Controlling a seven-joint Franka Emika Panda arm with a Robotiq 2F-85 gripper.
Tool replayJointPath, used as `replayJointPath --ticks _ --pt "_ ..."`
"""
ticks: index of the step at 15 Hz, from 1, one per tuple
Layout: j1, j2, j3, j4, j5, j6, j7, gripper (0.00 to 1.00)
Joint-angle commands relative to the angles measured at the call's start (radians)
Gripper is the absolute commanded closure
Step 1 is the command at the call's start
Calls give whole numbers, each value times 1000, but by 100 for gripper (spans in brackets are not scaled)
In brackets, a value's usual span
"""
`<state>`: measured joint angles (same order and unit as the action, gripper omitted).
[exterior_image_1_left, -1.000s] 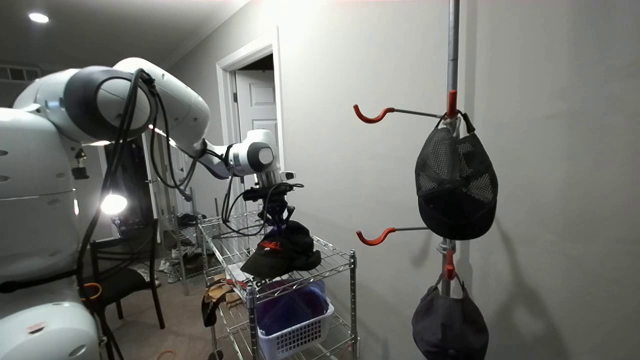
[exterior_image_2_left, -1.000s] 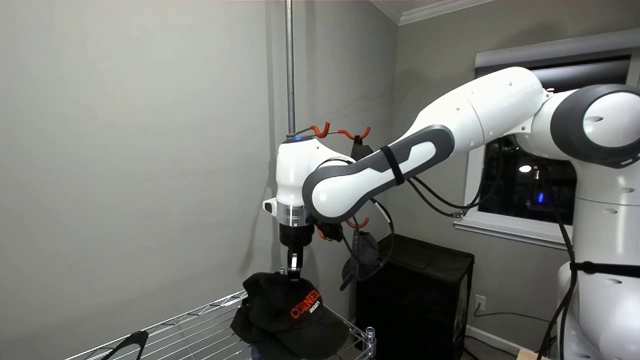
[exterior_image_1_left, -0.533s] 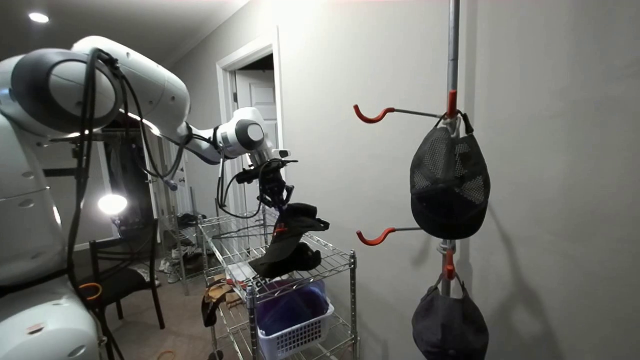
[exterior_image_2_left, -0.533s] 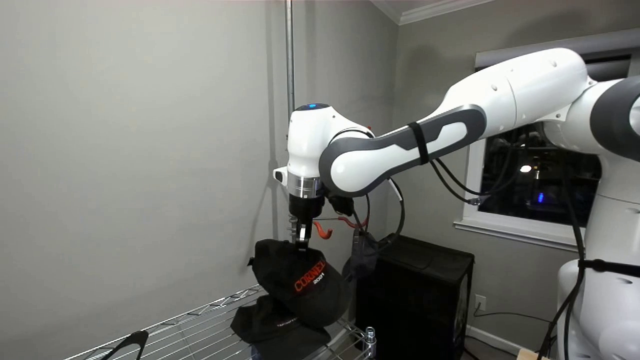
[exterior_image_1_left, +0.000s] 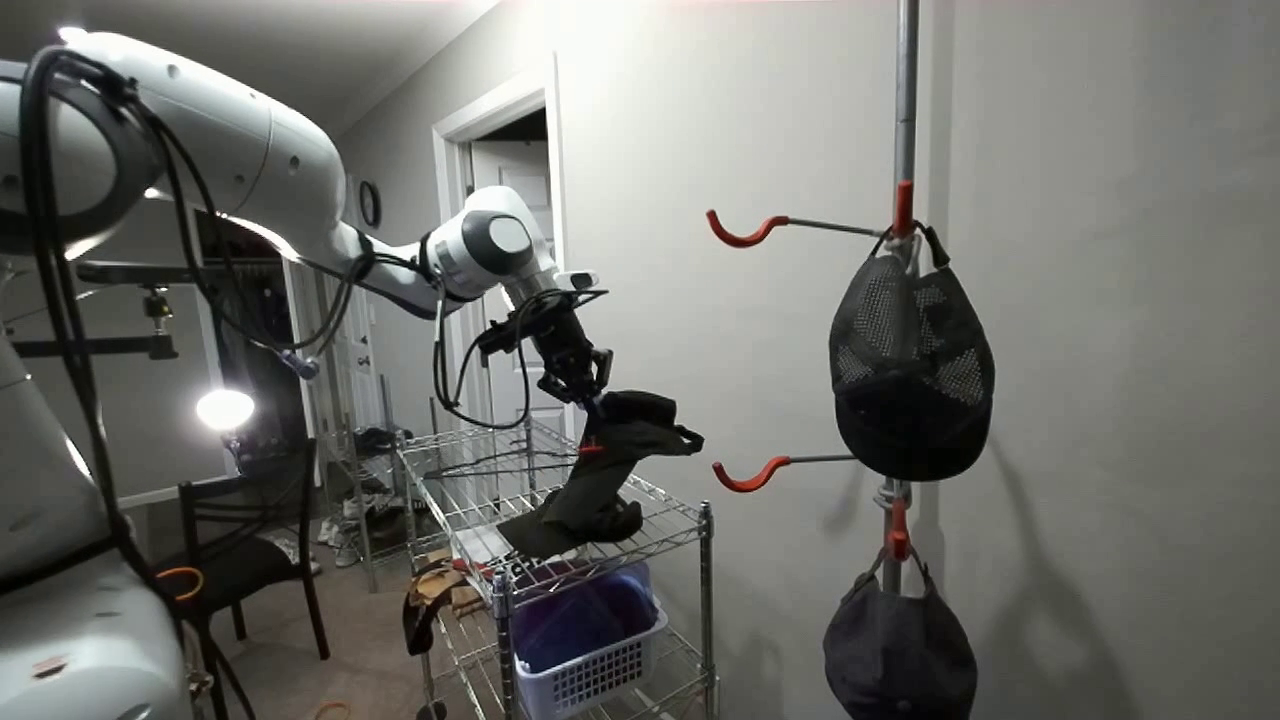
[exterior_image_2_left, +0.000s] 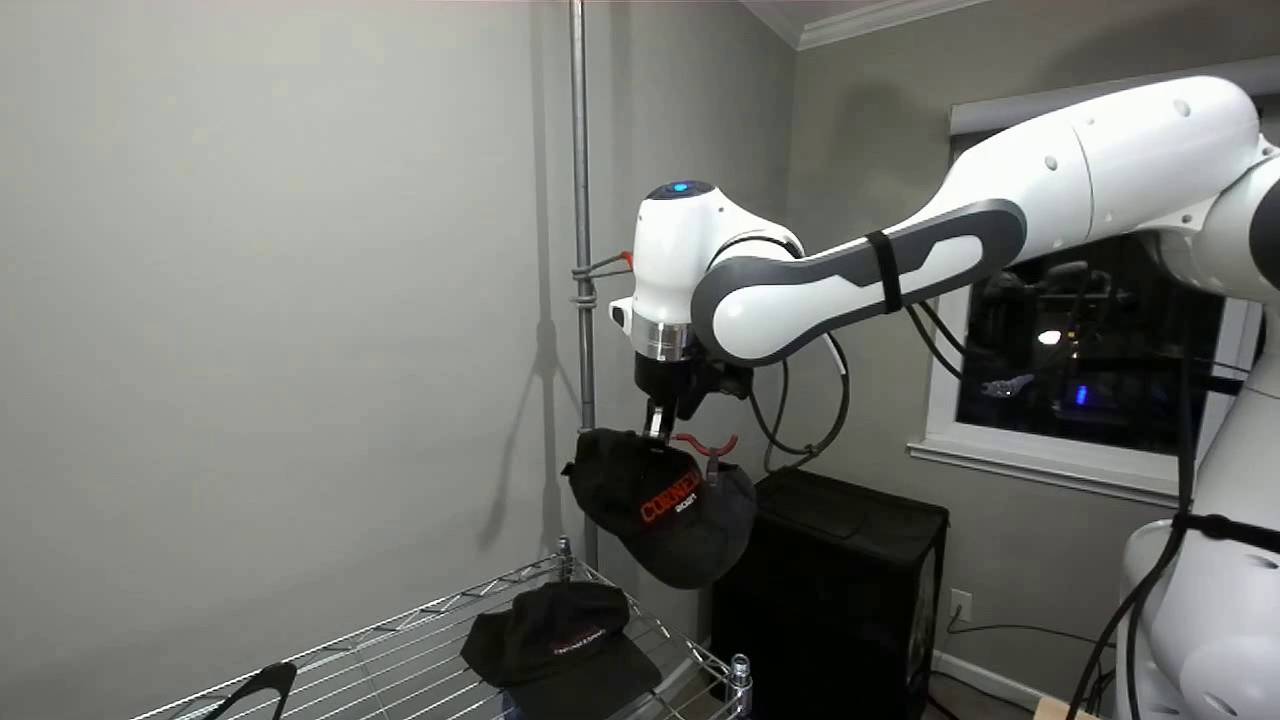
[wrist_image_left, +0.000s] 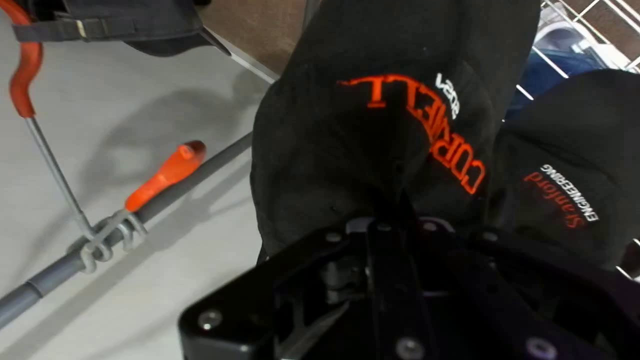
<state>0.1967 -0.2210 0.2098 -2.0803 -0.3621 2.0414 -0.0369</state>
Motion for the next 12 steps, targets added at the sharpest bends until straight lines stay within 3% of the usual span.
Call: replayJointPath --ticks 1,12 --pt "-33 -79 -17 -70 -44 28 1 97" --pt "-129 -164 -125 -219 -59 213 -17 97"
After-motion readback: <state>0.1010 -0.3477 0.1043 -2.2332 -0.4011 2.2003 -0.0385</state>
